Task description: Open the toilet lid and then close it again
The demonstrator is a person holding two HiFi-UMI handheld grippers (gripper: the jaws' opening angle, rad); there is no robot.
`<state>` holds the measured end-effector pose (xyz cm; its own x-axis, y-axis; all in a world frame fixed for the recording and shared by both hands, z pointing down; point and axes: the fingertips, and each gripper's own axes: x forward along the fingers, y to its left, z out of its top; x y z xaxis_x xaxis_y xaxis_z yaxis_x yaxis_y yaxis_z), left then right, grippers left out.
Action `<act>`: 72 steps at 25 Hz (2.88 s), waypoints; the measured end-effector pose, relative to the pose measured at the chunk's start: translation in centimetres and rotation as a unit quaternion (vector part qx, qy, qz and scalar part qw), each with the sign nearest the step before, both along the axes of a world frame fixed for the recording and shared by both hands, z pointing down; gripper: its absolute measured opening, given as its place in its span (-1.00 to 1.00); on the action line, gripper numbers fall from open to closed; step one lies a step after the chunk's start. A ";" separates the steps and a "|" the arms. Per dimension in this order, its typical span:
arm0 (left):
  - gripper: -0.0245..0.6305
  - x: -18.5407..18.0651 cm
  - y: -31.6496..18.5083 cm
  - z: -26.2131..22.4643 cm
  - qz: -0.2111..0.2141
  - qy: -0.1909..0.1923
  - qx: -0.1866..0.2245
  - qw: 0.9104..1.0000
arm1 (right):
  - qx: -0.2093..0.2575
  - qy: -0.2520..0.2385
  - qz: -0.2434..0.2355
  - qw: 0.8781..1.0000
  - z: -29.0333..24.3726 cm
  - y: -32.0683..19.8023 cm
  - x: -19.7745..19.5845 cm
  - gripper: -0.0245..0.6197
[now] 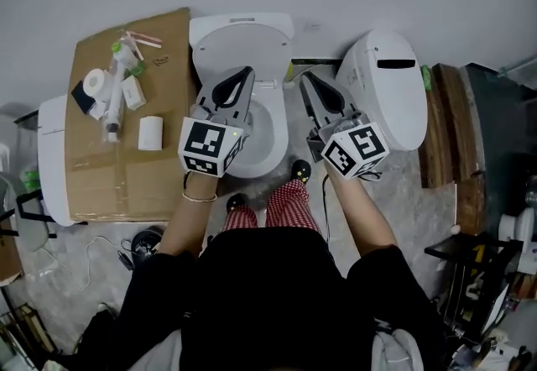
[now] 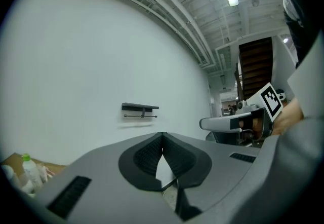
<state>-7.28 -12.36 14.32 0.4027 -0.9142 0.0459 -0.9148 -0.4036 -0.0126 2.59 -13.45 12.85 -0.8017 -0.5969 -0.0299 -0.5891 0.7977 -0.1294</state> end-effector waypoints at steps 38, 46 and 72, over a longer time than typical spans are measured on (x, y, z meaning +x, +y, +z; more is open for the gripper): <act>-0.92 -1.2 -9.2 4.2 -0.161 -0.007 -0.039 0.986 | -0.029 -0.003 -0.157 0.987 3.7 -13.1 -2.2 -0.86; -0.92 -0.1 -10.3 4.7 -0.181 -0.010 -0.045 0.982 | -0.030 0.001 -0.183 0.983 3.9 -14.6 -1.5 -0.86; -0.92 2.0 -11.8 6.9 -0.255 -0.012 -0.059 0.965 | -0.045 -0.006 -0.251 0.967 5.9 -18.3 -0.5 -0.86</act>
<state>-5.26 -24.14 21.22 -0.1011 -0.9810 0.1654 -0.9949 0.0993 -0.0188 2.04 -31.77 18.80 -0.9911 -0.1327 -0.0066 -0.1282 0.9680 -0.2155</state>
